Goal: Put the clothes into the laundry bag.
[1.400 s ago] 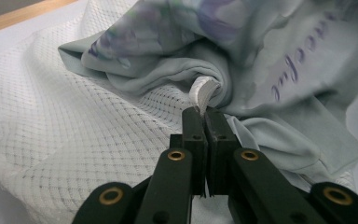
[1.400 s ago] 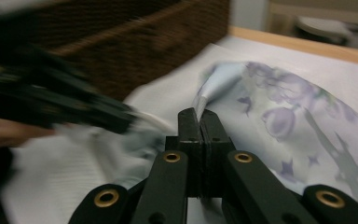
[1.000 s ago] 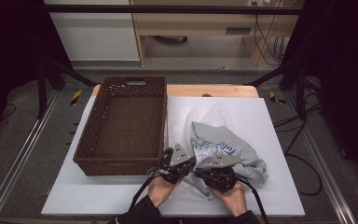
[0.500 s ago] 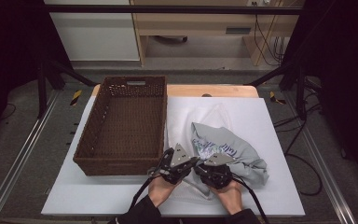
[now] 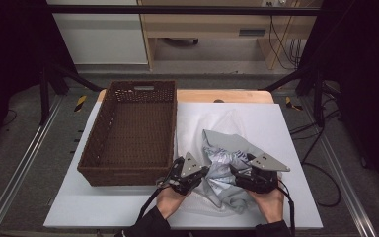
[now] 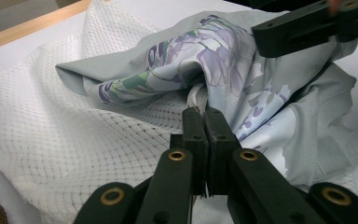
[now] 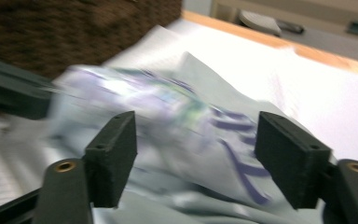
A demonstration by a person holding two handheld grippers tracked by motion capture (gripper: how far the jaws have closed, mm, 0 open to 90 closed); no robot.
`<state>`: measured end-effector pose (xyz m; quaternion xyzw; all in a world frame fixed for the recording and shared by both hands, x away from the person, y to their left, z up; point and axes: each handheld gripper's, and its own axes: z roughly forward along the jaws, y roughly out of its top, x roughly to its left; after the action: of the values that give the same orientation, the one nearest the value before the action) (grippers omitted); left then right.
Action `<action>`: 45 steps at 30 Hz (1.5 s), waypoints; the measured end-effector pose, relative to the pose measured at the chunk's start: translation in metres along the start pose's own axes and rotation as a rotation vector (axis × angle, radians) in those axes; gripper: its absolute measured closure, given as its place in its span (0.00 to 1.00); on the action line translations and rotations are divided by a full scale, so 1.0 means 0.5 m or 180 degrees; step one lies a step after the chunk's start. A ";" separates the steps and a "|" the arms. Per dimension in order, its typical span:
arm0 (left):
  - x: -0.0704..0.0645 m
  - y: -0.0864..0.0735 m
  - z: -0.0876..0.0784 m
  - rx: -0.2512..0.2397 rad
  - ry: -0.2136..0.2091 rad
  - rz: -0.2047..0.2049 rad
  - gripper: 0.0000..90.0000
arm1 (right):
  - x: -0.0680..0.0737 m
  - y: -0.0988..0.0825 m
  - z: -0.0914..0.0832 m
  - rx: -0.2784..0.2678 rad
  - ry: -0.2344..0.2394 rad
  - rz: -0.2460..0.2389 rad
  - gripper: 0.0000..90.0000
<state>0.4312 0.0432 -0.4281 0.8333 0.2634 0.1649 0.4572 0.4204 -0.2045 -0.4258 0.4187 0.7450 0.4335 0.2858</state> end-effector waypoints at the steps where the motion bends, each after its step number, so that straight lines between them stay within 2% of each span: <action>1: 0.000 0.000 0.000 0.0001 -0.0003 0.0001 0.98 | -0.005 -0.004 0.006 0.0027 -0.0011 0.0010 0.31; 4: -0.001 0.000 0.003 0.0024 -0.0005 0.0012 0.98 | -0.015 -0.021 0.036 0.0174 0.0075 0.0121 0.37; 6: -0.002 -0.001 0.004 0.0029 -0.0007 0.0005 0.98 | -0.015 -0.028 0.048 0.0255 0.0189 0.0114 0.54; 9: -0.002 -0.002 0.006 0.0043 -0.0003 0.0010 0.98 | -0.014 -0.026 0.043 0.0282 0.0320 0.0088 0.82; 12: -0.001 -0.003 0.005 0.0043 0.0003 0.0002 0.98 | -0.024 -0.022 0.031 0.0266 0.0428 0.0184 0.96; 14: 0.000 -0.003 0.005 0.0033 0.0010 -0.0002 0.98 | -0.027 -0.019 0.022 0.0254 0.0493 0.0241 0.99; 18: 0.002 -0.002 0.003 0.0034 0.0014 -0.0018 0.98 | -0.026 -0.008 0.001 0.0202 0.0526 0.0191 1.00; 21: 0.004 -0.001 0.001 0.0021 0.0033 -0.0036 0.98 | -0.018 0.008 -0.026 0.0056 0.0652 0.0161 1.00; 24: 0.005 0.000 -0.001 0.0009 0.0035 -0.0056 0.98 | 0.001 0.023 -0.049 -0.0051 0.0870 0.0098 1.00; 27: 0.007 0.002 -0.005 -0.0027 0.0032 -0.0059 0.98 | 0.033 0.027 -0.043 0.0068 0.1123 -0.0026 1.00; 29: 0.008 0.006 -0.011 -0.0087 0.0036 -0.0071 0.98 | 0.058 0.020 -0.018 0.0284 0.1232 -0.0133 1.00; 31: 0.009 0.011 -0.018 -0.0136 0.0034 -0.0067 0.98 | 0.079 0.005 0.015 0.0496 0.1246 -0.0210 1.00; 34: 0.005 0.017 -0.026 -0.0178 0.0003 -0.0057 0.98 | 0.098 -0.019 0.057 0.0660 0.1194 -0.0259 1.00; 36: -0.001 0.019 -0.026 -0.0169 -0.0017 -0.0019 0.98 | 0.104 -0.032 0.082 0.0674 0.1061 -0.0256 0.99; 39: -0.009 0.017 -0.019 -0.0140 -0.0047 0.0006 0.98 | 0.104 -0.043 0.105 0.0594 0.0794 -0.0229 0.99; 41: -0.010 0.015 -0.015 -0.0113 -0.0056 0.0010 0.98 | 0.101 -0.046 0.114 0.0541 0.0716 -0.0124 0.99; 43: -0.009 0.013 -0.014 -0.0098 -0.0050 0.0011 0.98 | 0.102 -0.047 0.115 0.0534 0.0686 -0.0135 0.98; 45: -0.008 0.011 -0.015 -0.0080 -0.0041 0.0015 0.98 | 0.102 -0.046 0.111 0.0559 0.0736 -0.0141 0.93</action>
<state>0.4258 0.0435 -0.4198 0.8292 0.2564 0.1639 0.4689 0.4309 -0.1435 -0.4748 0.3729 0.8171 0.4056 0.1699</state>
